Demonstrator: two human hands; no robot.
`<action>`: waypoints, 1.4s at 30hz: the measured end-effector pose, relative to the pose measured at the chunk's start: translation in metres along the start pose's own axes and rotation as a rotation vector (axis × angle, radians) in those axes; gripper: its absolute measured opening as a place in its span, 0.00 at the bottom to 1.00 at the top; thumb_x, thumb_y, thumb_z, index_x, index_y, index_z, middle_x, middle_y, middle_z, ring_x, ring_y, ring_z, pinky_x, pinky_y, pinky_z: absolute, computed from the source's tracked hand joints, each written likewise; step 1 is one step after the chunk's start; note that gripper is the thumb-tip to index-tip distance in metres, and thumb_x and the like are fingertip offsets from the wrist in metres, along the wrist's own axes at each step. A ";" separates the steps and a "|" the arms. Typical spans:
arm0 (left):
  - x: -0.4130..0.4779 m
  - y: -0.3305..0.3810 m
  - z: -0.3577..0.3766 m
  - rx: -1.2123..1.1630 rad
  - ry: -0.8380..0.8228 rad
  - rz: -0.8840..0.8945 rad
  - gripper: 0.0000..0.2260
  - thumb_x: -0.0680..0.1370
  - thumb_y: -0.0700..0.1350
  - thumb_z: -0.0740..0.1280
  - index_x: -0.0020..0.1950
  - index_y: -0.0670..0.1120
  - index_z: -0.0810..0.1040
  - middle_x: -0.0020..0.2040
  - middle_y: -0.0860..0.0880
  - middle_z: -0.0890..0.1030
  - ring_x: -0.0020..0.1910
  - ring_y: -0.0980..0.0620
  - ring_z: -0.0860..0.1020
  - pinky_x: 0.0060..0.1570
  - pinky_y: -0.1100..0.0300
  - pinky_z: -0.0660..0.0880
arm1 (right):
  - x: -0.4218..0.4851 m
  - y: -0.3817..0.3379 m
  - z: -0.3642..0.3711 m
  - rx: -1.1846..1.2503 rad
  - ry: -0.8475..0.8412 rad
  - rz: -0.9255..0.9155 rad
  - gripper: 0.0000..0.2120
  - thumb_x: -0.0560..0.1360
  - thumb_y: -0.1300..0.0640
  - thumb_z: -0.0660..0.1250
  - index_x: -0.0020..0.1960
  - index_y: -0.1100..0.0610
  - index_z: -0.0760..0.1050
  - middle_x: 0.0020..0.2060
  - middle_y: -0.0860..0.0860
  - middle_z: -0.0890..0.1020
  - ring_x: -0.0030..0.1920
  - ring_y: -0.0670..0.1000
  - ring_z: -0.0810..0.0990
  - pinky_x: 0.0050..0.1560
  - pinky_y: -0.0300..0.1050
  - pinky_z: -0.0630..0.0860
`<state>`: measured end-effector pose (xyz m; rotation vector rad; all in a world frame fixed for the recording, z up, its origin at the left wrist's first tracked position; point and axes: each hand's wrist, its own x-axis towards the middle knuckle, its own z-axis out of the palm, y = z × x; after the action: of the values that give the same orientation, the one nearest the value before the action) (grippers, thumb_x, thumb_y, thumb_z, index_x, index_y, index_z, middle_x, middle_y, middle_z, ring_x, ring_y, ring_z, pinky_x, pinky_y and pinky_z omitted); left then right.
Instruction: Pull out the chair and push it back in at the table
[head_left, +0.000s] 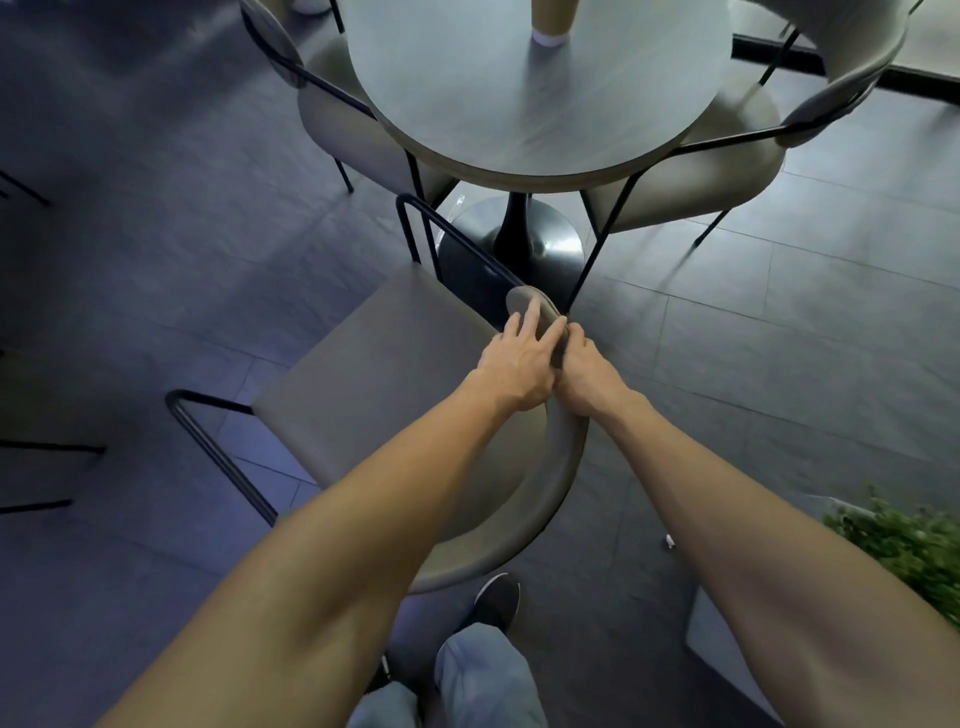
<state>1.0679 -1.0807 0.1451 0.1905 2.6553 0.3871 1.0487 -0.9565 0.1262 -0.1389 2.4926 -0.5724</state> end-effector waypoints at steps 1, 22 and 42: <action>-0.010 0.001 0.000 -0.021 -0.018 -0.009 0.32 0.83 0.50 0.59 0.82 0.50 0.46 0.81 0.40 0.48 0.78 0.38 0.52 0.74 0.42 0.60 | -0.007 0.001 -0.003 -0.064 0.012 -0.032 0.37 0.78 0.55 0.66 0.79 0.59 0.49 0.73 0.62 0.65 0.66 0.64 0.74 0.62 0.59 0.74; -0.244 -0.006 0.096 -0.107 -0.122 -0.168 0.22 0.83 0.57 0.55 0.71 0.45 0.67 0.66 0.40 0.71 0.65 0.38 0.71 0.61 0.45 0.69 | -0.176 -0.048 0.069 -0.839 -0.101 -0.348 0.19 0.76 0.57 0.63 0.67 0.54 0.70 0.64 0.52 0.76 0.64 0.58 0.75 0.60 0.56 0.72; -0.231 0.048 0.143 0.005 0.108 -0.496 0.25 0.77 0.48 0.67 0.72 0.48 0.64 0.67 0.46 0.71 0.65 0.39 0.69 0.70 0.37 0.55 | -0.148 0.013 0.088 -1.060 0.008 -0.607 0.15 0.76 0.49 0.67 0.60 0.51 0.73 0.58 0.53 0.81 0.62 0.57 0.76 0.68 0.54 0.63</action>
<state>1.3410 -1.0459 0.1310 -0.4925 2.6856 0.2301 1.2204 -0.9449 0.1307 -1.2962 2.4701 0.5961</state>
